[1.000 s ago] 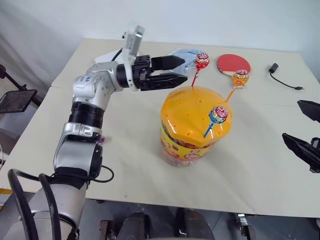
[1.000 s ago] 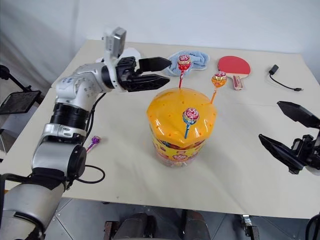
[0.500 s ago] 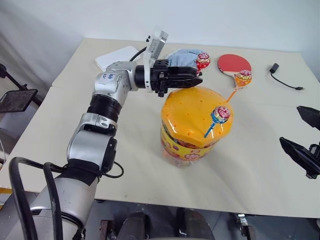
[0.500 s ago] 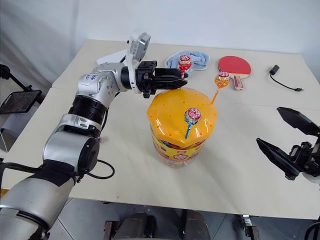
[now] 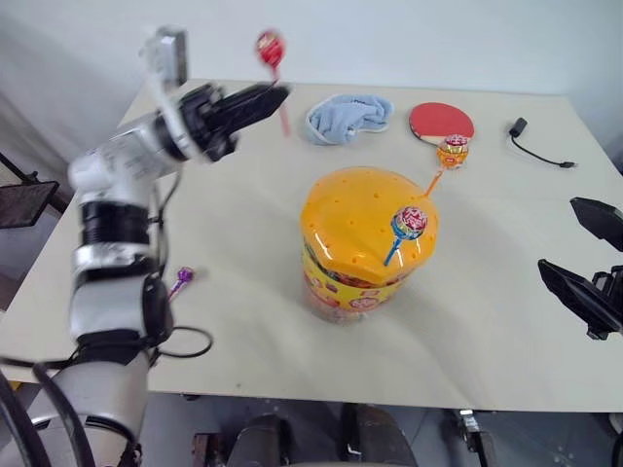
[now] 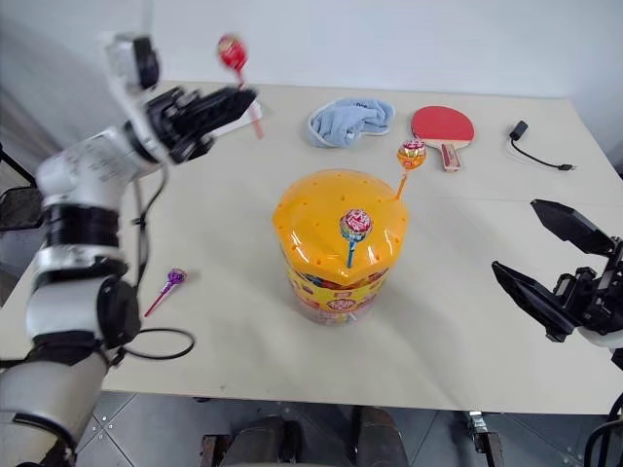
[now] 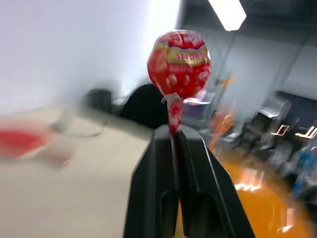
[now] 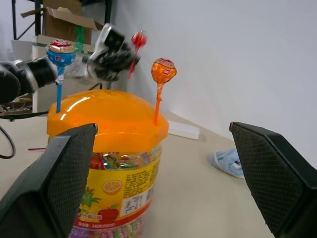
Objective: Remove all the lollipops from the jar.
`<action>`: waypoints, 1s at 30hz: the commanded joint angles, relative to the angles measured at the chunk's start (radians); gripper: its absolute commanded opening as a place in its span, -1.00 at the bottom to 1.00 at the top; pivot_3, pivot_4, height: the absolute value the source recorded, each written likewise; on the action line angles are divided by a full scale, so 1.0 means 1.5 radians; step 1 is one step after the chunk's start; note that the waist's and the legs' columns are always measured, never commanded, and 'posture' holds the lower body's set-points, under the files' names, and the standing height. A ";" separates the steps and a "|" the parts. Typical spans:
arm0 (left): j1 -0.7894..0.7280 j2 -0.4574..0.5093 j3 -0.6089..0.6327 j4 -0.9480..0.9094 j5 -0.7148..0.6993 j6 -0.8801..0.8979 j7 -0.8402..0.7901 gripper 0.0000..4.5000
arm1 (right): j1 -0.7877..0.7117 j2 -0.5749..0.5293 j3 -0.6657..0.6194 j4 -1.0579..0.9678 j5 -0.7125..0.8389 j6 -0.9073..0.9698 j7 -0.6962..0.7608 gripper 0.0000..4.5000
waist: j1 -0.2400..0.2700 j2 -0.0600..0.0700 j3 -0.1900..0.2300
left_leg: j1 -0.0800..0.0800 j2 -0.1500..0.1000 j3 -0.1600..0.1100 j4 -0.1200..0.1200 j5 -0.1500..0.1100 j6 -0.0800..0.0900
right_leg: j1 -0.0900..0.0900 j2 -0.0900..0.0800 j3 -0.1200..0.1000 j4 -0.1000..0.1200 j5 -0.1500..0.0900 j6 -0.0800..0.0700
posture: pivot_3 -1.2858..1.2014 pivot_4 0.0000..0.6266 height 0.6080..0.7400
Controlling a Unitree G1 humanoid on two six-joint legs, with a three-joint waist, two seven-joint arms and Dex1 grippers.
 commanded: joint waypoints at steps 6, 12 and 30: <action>0.407 0.144 0.190 -0.266 0.066 0.080 0.220 -0.98 | -0.064 0.010 0.088 0.022 -0.007 0.001 0.026 1.00 | 0.011 -0.003 0.001 | -0.001 0.000 -0.004 0.001 -0.001 0.000 | 0.000 -0.004 0.002 0.000 0.000 -0.001 | 0.03 -0.52 1.00; 0.577 0.152 0.206 -0.268 0.078 0.047 0.230 -0.98 | -0.100 -0.023 0.132 0.066 -0.055 0.006 0.046 1.00 | 0.026 -0.002 0.001 | -0.002 0.000 -0.005 0.000 -0.002 0.000 | 0.001 -0.005 0.001 -0.002 -0.001 -0.001 | 0.03 -0.52 1.00; 0.590 0.148 0.202 -0.191 0.034 0.008 0.207 0.61 | -0.086 -0.071 0.110 0.098 -0.103 0.003 0.085 1.00 | 0.014 -0.001 0.001 | 0.000 0.001 -0.003 -0.001 -0.002 -0.002 | 0.000 -0.005 0.001 0.002 -0.002 -0.003 | 0.03 -0.52 1.00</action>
